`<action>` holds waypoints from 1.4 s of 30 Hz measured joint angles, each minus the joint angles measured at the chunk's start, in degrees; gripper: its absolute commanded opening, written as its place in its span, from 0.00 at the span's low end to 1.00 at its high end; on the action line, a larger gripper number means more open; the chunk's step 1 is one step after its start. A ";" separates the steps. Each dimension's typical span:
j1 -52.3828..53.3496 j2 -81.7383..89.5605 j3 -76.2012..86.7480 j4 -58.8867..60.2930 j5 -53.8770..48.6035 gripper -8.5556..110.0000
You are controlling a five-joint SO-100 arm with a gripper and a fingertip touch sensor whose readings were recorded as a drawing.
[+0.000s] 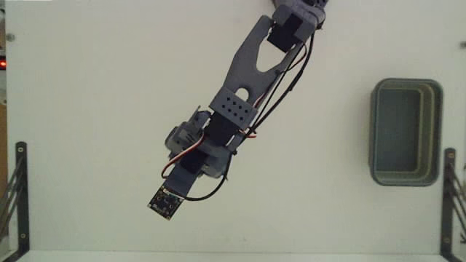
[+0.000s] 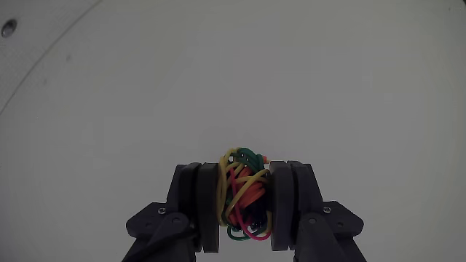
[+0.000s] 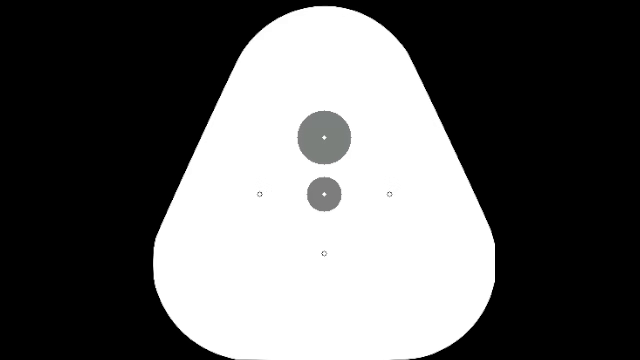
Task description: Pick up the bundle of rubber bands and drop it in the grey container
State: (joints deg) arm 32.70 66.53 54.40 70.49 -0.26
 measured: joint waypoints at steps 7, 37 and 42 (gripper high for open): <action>0.09 -1.93 -6.06 4.31 0.00 0.39; 0.00 -6.06 -20.21 14.41 0.00 0.39; -0.09 -6.06 -20.21 14.41 0.00 0.39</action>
State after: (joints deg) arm 32.61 60.47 34.19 84.90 -0.26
